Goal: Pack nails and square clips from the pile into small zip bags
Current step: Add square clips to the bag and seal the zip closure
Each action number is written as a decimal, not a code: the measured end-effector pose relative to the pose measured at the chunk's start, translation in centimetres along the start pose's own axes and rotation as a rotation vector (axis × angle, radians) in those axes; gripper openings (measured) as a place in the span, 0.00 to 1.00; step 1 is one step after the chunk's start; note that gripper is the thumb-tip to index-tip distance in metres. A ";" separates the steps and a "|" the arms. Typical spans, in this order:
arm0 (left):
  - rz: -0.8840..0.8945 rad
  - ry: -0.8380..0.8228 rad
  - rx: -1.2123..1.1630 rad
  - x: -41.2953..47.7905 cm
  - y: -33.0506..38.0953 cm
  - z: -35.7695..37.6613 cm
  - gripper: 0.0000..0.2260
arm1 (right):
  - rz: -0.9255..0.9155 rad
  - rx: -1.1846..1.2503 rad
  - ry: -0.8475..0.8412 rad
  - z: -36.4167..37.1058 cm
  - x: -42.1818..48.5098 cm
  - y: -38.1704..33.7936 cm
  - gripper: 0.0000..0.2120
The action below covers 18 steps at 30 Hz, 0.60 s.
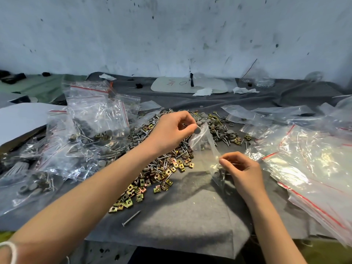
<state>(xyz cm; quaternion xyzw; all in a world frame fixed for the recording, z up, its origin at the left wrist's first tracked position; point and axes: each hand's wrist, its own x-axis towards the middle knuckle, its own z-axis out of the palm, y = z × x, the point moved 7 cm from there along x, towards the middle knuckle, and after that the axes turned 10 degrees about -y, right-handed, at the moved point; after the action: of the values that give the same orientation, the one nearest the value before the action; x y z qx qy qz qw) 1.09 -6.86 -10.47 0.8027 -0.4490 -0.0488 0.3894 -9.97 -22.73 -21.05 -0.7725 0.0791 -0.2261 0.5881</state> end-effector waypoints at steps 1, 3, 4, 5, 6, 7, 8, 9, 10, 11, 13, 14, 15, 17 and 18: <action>-0.002 0.012 0.029 -0.1 -0.1 -0.1 0.04 | -0.001 -0.001 -0.001 0.0 0.0 0.0 0.08; -0.020 0.034 0.049 -0.2 -0.4 -0.3 0.05 | 0.000 -0.011 -0.005 0.0 0.0 0.0 0.07; -0.029 0.033 0.050 -0.2 -0.7 -0.3 0.04 | 0.002 -0.013 -0.007 0.0 0.0 0.0 0.07; -0.031 0.026 0.057 -0.2 -0.9 -0.2 0.03 | 0.005 -0.012 -0.009 0.0 -0.1 0.0 0.07; -0.026 0.015 0.071 -0.1 -1.0 -0.1 0.03 | 0.007 -0.011 -0.011 0.1 -0.1 0.0 0.07; -0.021 0.004 0.086 -0.1 -1.0 0.0 0.03 | 0.009 -0.012 -0.012 0.1 -0.1 0.0 0.06; -0.021 -0.004 0.098 -0.1 -1.1 0.1 0.03 | 0.010 -0.012 -0.011 0.1 -0.1 -0.1 0.06; -0.024 -0.004 0.101 -0.1 -1.1 0.2 0.04 | 0.011 -0.010 -0.009 0.1 -0.1 -0.1 0.07; -0.025 0.006 0.098 -0.1 -1.2 0.0 0.05 | 0.011 -0.008 -0.007 0.1 -0.1 -0.1 0.07; -0.023 0.025 0.091 -0.1 -1.3 -0.2 0.05 | 0.011 -0.007 -0.006 0.1 -0.1 -0.1 0.07; -0.026 0.077 0.073 -0.2 -1.8 -1.3 0.05 | 0.010 -0.009 -0.005 0.0 -0.1 -0.1 0.07; -0.041 0.100 0.077 -0.3 -2.4 -2.0 0.04 | 0.008 -0.015 -0.004 0.0 -0.1 -0.2 0.08; -0.067 0.110 0.102 -0.5 -3.1 -2.8 0.03 | 0.007 -0.021 -0.002 0.0 -0.1 -0.2 0.07; -0.145 0.057 0.203 -0.9 -4.8 -3.6 0.01 | 0.007 -0.031 -0.001 0.0 -0.1 -0.2 0.07; -0.185 -0.008 0.274 -1.2 -5.7 -3.6 0.01 | 0.006 -0.033 -0.001 0.0 -0.1 -0.2 0.07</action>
<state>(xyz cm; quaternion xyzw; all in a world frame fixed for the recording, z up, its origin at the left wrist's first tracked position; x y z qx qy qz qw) 5.80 -2.19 -12.07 0.8859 -0.3773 -0.0261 0.2685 -10.11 -22.62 -20.86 -0.7822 0.0849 -0.2224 0.5758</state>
